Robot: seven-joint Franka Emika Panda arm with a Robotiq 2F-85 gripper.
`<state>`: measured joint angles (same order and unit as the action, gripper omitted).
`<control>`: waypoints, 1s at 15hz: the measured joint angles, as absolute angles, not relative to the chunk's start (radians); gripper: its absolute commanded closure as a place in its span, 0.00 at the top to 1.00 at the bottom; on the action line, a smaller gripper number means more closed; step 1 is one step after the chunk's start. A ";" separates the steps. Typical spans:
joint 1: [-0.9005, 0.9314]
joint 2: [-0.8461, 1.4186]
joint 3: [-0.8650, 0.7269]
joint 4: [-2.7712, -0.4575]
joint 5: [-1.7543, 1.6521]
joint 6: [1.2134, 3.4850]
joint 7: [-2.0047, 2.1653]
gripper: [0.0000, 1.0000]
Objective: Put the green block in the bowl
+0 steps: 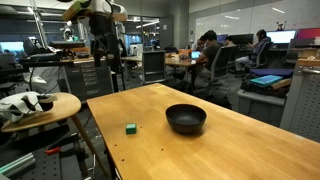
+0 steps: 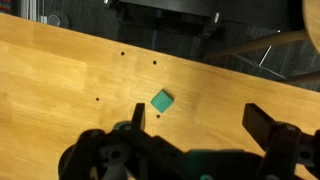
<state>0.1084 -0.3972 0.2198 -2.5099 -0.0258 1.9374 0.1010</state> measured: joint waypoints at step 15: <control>0.108 -0.381 0.220 -2.517 -0.032 1.958 0.191 1.00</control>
<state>0.1085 -0.3814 0.2205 -2.5168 -0.0318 1.9577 0.1912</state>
